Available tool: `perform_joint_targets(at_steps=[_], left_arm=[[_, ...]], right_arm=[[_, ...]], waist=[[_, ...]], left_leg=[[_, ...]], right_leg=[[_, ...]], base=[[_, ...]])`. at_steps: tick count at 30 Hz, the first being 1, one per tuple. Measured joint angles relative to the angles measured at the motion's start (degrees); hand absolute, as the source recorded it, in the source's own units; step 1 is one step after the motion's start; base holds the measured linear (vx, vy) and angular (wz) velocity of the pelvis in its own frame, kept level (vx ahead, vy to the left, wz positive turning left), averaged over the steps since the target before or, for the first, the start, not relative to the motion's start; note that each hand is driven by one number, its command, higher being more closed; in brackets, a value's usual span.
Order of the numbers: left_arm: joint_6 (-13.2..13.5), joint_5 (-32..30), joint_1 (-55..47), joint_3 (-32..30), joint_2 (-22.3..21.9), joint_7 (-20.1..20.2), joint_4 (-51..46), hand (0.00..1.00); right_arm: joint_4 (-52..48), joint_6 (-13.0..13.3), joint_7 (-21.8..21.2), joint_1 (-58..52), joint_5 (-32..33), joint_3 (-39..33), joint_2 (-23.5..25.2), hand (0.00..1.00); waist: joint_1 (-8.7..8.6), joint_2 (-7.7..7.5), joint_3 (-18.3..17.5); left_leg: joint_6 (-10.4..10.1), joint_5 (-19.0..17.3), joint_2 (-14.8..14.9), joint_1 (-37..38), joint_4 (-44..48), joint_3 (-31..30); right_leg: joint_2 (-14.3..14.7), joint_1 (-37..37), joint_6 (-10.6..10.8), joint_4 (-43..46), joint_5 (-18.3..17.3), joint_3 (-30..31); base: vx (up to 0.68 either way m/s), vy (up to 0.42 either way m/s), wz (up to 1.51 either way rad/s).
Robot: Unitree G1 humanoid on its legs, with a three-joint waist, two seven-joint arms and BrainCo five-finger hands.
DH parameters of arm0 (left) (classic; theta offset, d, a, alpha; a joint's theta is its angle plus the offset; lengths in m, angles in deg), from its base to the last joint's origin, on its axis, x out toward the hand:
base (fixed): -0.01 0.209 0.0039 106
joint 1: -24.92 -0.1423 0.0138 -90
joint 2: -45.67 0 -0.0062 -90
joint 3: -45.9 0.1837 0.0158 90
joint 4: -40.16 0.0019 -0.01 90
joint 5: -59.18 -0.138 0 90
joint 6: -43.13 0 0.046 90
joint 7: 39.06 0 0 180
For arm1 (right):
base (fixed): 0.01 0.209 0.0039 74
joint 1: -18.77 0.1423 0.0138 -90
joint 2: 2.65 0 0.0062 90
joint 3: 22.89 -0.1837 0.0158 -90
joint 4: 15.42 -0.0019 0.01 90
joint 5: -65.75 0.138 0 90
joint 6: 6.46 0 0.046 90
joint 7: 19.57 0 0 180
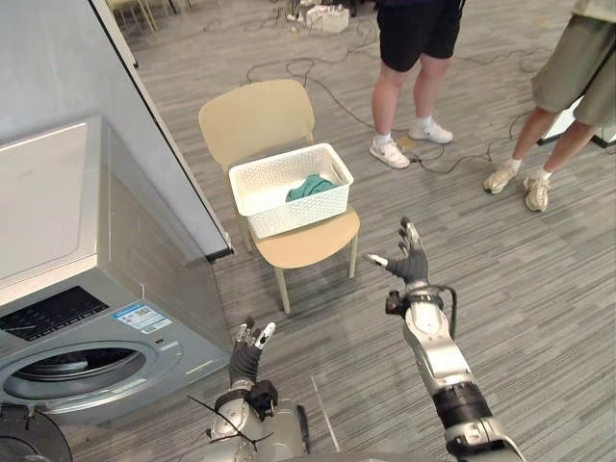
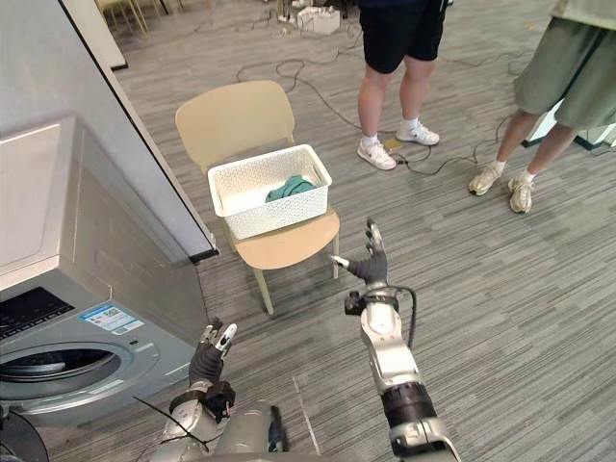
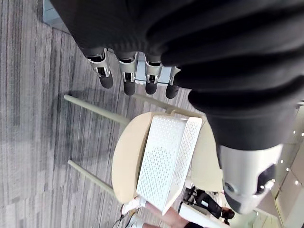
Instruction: Pick up the laundry basket with both hands and put the clothes into the washing machine.
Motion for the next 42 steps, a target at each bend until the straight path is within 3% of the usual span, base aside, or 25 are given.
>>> perform_joint_targets(at_steps=[2, 4, 5, 6, 8, 10, 11, 12, 13, 15, 17, 18, 19, 22, 23, 24, 26, 27, 29, 31, 33, 35, 38, 40, 42], left_arm=[[0.0, 0.0, 1.1, -1.4, 1.2, -0.2, -0.4, 0.00], [0.0, 0.1, 0.2, -1.5, 1.6, -0.2, -1.6, 0.00], [0.0, 0.0, -0.8, -0.5, 1.6, -0.2, -2.4, 0.00], [0.1, 0.0, -1.4, 0.7, 2.5, -0.2, -3.4, 0.00], [-0.6, 0.0, -0.1, 2.5, 5.2, -0.2, -4.4, 0.00], [-1.2, -0.3, -0.1, 2.7, 6.2, -0.3, -5.9, 0.00], [-1.3, -0.8, -0.9, 2.8, 6.3, -0.3, -7.9, 0.00], [-1.3, -1.4, -1.0, 2.9, 6.3, -0.3, -8.7, 0.00], [-1.1, -2.3, -0.7, 3.4, 6.3, -0.2, -9.4, 0.00], [-1.0, -2.5, 0.4, 3.6, 6.2, -0.1, -8.9, 0.00], [-1.0, -2.5, 0.6, 3.5, 6.1, -0.1, -7.5, 0.00], [-1.0, -2.8, 1.7, 3.3, 6.0, 0.0, -4.6, 0.00], [-1.0, -2.9, 1.9, 3.2, 6.0, 0.0, -4.0, 0.00], [-1.0, -4.4, 2.1, 1.0, 5.9, -0.1, -1.4, 0.00], [-1.2, -4.6, 2.7, 1.1, 5.4, 0.0, 1.2, 0.00], [-1.5, -4.6, 2.5, 1.1, 4.3, 0.0, 2.0, 0.00], [-1.8, -5.1, 1.7, 2.4, 1.2, 0.2, 2.2, 0.00], [-1.8, -5.1, 1.3, 2.4, 0.4, 0.4, 2.2, 0.00], [-2.0, -5.1, 1.4, 2.0, -0.5, 1.4, 2.2, 0.00], [-2.0, -5.0, 1.5, 1.7, -0.6, 1.7, 2.2, 0.00], [-2.0, -5.0, 1.0, 1.7, -0.4, 2.7, 2.3, 0.00], [-2.0, -5.0, 0.7, 1.5, 0.4, 3.2, 2.3, 0.00], [-2.2, -5.0, 0.9, 0.3, 2.0, 3.8, 2.8, 0.00], [-2.2, -5.1, 1.1, -1.4, 3.6, 3.7, 2.9, 0.00], [-2.2, -5.2, 1.5, -2.2, 5.1, 3.8, 2.9, 0.00]], right_arm=[[-0.5, -0.1, 0.8, 2.7, -0.2, 1.6, 1.1, 0.00], [-2.2, 0.0, 1.8, 3.4, -0.9, 2.2, 3.1, 0.00], [-3.5, 0.1, 2.0, 2.7, -1.8, 2.2, 3.1, 0.00], [-5.6, 0.1, 2.2, 1.7, -3.2, 2.1, 3.6, 0.00], [-8.4, -0.3, 2.0, 0.9, -5.1, 1.2, 4.5, 0.00], [-11.1, -0.6, 1.9, -1.0, -5.8, 1.0, 5.2, 0.00], [-13.6, -0.5, 2.0, -2.6, -7.1, 0.3, 5.2, 0.00], [-14.7, -0.5, 2.0, -2.9, -7.4, -0.4, 5.2, 0.00], [-17.3, -0.2, 2.2, -3.5, -7.9, -2.3, 4.7, 0.00], [-19.0, 0.1, 2.3, -4.0, -9.1, -5.2, 3.5, 0.00], [-18.8, -0.3, 2.4, -5.3, -9.4, -8.2, 2.1, 0.00], [-18.6, -0.5, 3.1, -7.3, -9.5, -12.0, 0.7, 0.00], [-18.5, -0.6, 3.3, -7.6, -9.5, -12.8, 0.5, 0.00], [-18.4, -0.9, 4.7, -10.1, -9.5, -18.1, -0.1, 0.00], [-18.3, -1.3, 4.7, -11.5, -9.7, -19.7, -1.5, 0.00], [-18.4, -1.8, 4.6, -11.9, -9.9, -20.0, -2.3, 0.00], [-19.5, -2.4, 4.6, -13.8, -11.3, -21.6, -3.9, 0.00], [-20.0, -2.5, 4.5, -14.0, -11.3, -21.6, -4.4, 0.00], [-22.1, -2.4, 4.2, -15.6, -11.5, -21.5, -5.7, 0.00], [-22.2, -2.4, 3.1, -16.8, -11.6, -21.3, -6.0, 0.00], [-21.8, -2.4, 1.7, -17.3, -11.6, -21.2, -6.8, 0.00], [-18.1, -1.8, -0.1, -15.4, -11.5, -19.9, -9.9, 0.00], [-11.8, -1.7, -2.5, -10.9, -11.2, -16.3, -12.9, 0.00], [-10.1, -1.6, -4.9, -10.4, -11.2, -13.4, -12.8, 0.00], [-9.2, -1.5, -7.1, -10.2, -11.3, -12.0, -12.2, 0.00]], waist=[[1.47, -1.20, 0.9], [2.44, -1.34, 1.6], [2.98, -0.84, 1.0], [3.25, -1.00, 0.7], [1.69, -3.59, 2.4], [0.88, -3.96, 3.3], [0.72, -4.18, 3.2], [0.62, -4.31, 3.1], [0.02, -4.10, 2.9], [-1.88, -4.13, 2.7], [-2.30, -4.04, 2.6], [-2.48, -3.50, 2.6], [-2.54, -3.44, 2.6], [-4.18, -4.72, 1.8], [-4.51, -2.98, 1.6], [-4.35, -1.86, 1.0], [-4.89, -1.30, 0.5], [-5.37, -0.85, 0.2], [-5.61, -0.36, -0.2], [-5.56, -0.96, 0.2], [-5.49, -2.26, 1.0], [-5.19, -4.66, 2.3], [-4.09, -5.99, 3.6], [-3.05, -7.67, 4.4], [-2.42, -8.07, 4.9]], left_leg=[[0.2, 0.3, 0.6, 0.5, 3.8, 1.2], [1.9, -0.5, 0.4, -1.8, 10.2, 2.3], [4.2, -1.1, 0.3, 0.1, 6.8, 2.8], [3.7, -2.7, -0.2, 3.3, 3.9, 3.1], [4.9, -4.1, -1.4, 6.6, 3.5, 1.2], [4.6, -5.1, -2.2, 11.2, 2.0, -1.1], [4.2, -5.5, -2.6, 14.9, -0.6, -2.7], [4.2, -5.5, -2.9, 16.1, -1.9, -3.7], [3.4, -5.9, -3.1, 17.2, -4.2, -6.8], [2.6, -6.2, -3.3, 16.6, -5.0, -11.5], [1.4, -6.7, -2.7, 16.7, -5.2, -15.4], [-0.6, -6.9, -1.2, 16.7, -6.0, -20.0], [-1.1, -6.9, -0.9, 16.8, -6.1, -20.8], [-7.3, -7.5, 2.7, 18.4, -8.7, -27.6], [-9.3, -6.9, 5.9, 19.4, -10.6, -31.0], [-10.6, -5.3, 7.5, 19.0, -11.2, -32.1], [-13.0, 3.1, 9.2, 20.0, -15.1, -32.7], [-13.7, 4.4, 10.1, 20.0, -15.8, -32.9], [-13.0, 11.0, 12.3, 17.6, -14.6, -33.3], [-10.9, 13.1, 13.0, 13.8, -9.3, -31.9], [-10.6, 10.1, 12.0, 8.8, -3.6, -27.2], [-8.7, 6.5, 8.2, 3.2, -2.6, -19.2], [-7.3, 9.0, 3.8, 1.2, -9.8, -14.9], [-7.1, 9.3, 2.5, 0.2, -10.5, -14.0], [-7.0, 9.3, 1.3, -0.3, -9.7, -13.8]], right_leg=[[-0.4, 4.1, 0.4, -5.8, 3.9, -0.8], [-0.5, 7.6, 1.4, -2.9, 3.6, -1.7], [-0.6, 6.5, 2.9, 1.1, 2.6, -2.0], [-2.5, 3.4, 5.3, 11.2, 0.5, -2.3], [-6.0, -8.2, 11.7, 43.3, 3.1, -0.3], [-6.3, -11.9, 10.8, 56.8, 2.8, 0.5], [-6.4, -13.2, 8.9, 59.0, 2.0, -0.7], [-6.8, -14.1, 7.3, 58.5, 1.2, -1.9], [-7.3, -16.0, 4.1, 54.9, -0.5, -4.5], [-8.7, -19.0, 1.0, 45.8, -2.3, -5.8], [-8.8, -21.0, -0.3, 34.6, -2.1, -2.9], [-8.6, -21.9, -1.6, 22.5, 0.6, 1.3], [-8.6, -22.0, -1.5, 20.6, 1.3, 2.1], [-7.6, -20.8, -0.3, 7.3, 10.0, 8.2], [-5.6, -19.8, 6.5, 9.8, 13.2, 7.5], [-4.6, -19.9, 5.6, 11.4, 11.9, 6.2], [-4.8, -21.2, 2.9, 19.6, 5.0, 2.6], [-4.7, -21.1, 2.1, 20.7, 3.9, 1.4], [-3.2, -19.6, -0.3, 21.3, 1.9, -2.7], [-2.2, -15.5, -1.3, 16.3, 1.7, -5.0], [-2.4, -12.1, -2.0, 13.0, 2.1, -7.4], [-3.4, -10.4, -1.7, 10.3, 2.8, -9.2], [-4.4, -11.9, 0.0, 9.0, 4.4, -8.2], [-4.7, -11.8, 1.3, 5.1, 7.2, -7.5], [-5.0, -11.0, 2.0, 2.4, 8.8, -7.4]], base=[[0.30, 0.120, 0.01], [0.31, 0.108, -0.07], [0.35, 0.184, 0.05], [0.33, 0.166, 0.35], [0.29, 0.076, 0.74], [0.35, -0.055, 0.79], [0.40, -0.098, 0.80], [0.34, -0.130, 0.90], [0.30, -0.167, 1.06], [0.28, -0.205, 1.33], [0.30, -0.283, 1.22], [0.33, -0.341, 1.06], [0.43, -0.481, 1.37], [0.40, -0.566, 1.19], [0.27, -0.495, 0.83], [0.30, -0.560, 0.82], [0.29, -0.535, 0.69], [0.27, -0.501, 0.70], [0.30, -0.491, 0.59], [0.22, -0.299, 0.61], [0.12, -0.169, 0.70], [0.04, -0.051, 0.53], [-0.01, 0.119, -0.03], [0.02, 0.147, -0.14], [0.04, 0.145, 0.03]])
